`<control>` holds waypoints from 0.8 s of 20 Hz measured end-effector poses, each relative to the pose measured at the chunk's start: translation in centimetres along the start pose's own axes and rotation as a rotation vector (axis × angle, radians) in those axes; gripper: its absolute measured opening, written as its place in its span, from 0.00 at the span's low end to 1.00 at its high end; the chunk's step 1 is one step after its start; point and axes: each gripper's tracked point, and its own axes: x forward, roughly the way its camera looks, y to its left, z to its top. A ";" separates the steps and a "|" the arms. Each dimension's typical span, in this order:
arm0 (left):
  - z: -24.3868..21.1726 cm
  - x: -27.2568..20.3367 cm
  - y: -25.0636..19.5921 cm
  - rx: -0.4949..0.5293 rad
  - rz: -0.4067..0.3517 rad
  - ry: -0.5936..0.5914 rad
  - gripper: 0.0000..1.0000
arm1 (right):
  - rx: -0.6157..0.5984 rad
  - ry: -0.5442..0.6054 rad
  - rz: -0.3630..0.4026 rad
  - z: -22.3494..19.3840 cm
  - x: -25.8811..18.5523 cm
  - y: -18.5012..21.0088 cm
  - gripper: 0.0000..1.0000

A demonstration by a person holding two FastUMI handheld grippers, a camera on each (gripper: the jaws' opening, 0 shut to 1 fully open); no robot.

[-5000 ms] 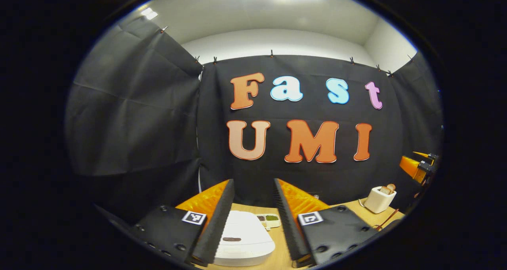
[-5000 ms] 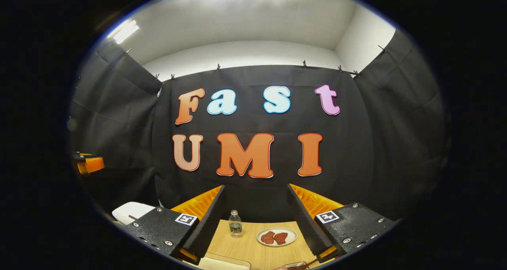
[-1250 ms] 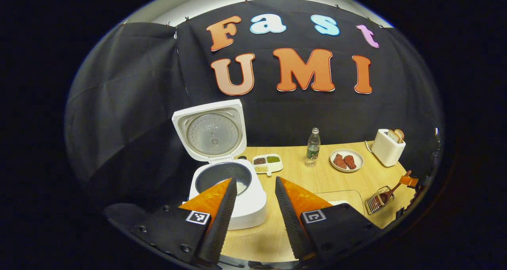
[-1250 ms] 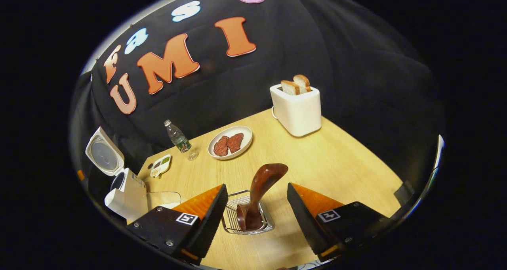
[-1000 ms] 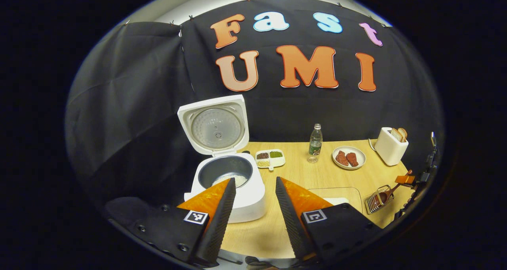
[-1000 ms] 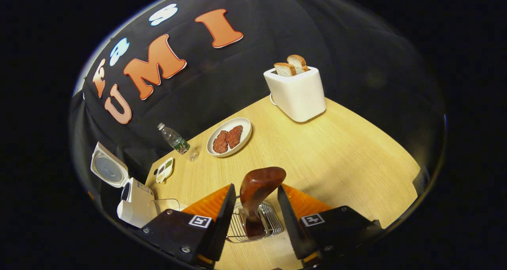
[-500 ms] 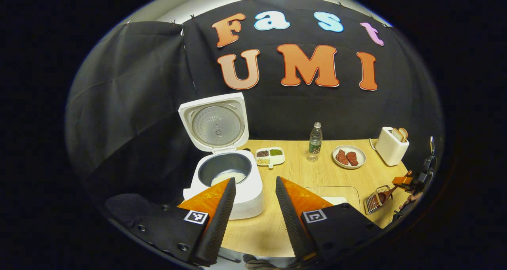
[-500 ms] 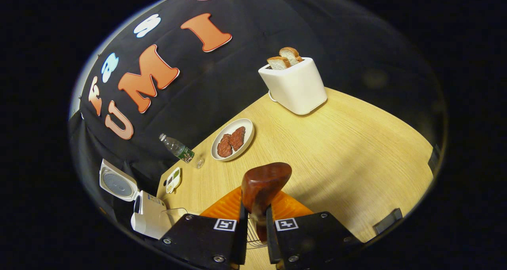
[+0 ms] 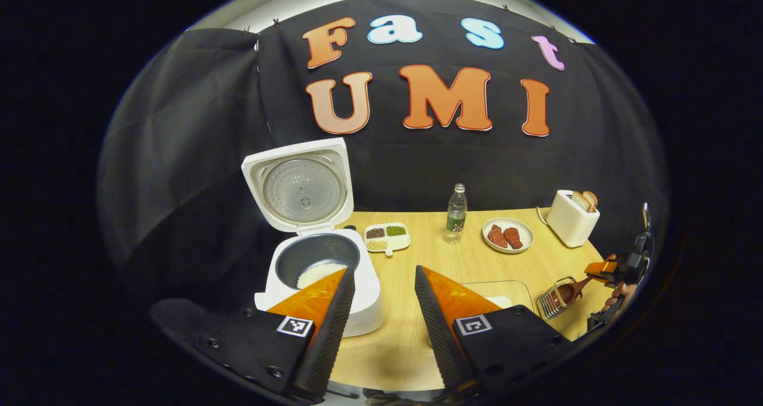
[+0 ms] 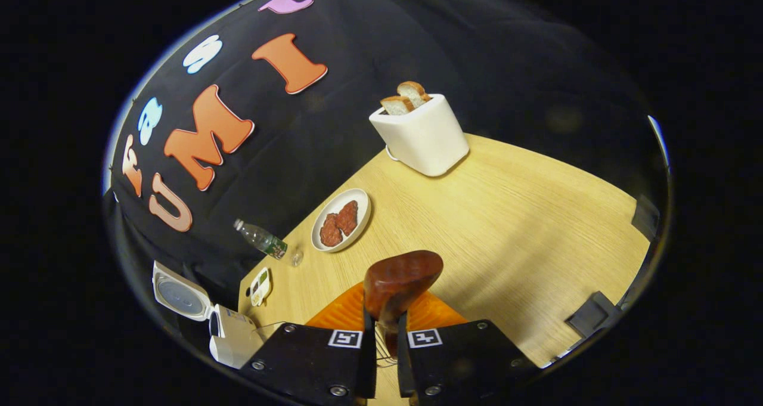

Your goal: Close the left gripper, press the button to open the rice cooker; take a wooden spoon from the chopstick holder with the right hand, scoop a spoonful of rice and pour it into the rice cooker, then put the wooden spoon back into the chopstick holder.

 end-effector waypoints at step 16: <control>-1.4 2.7 9.1 -0.050 -0.019 -0.025 0.89 | -0.247 -0.131 0.159 -2.5 -6.6 16.9 0.14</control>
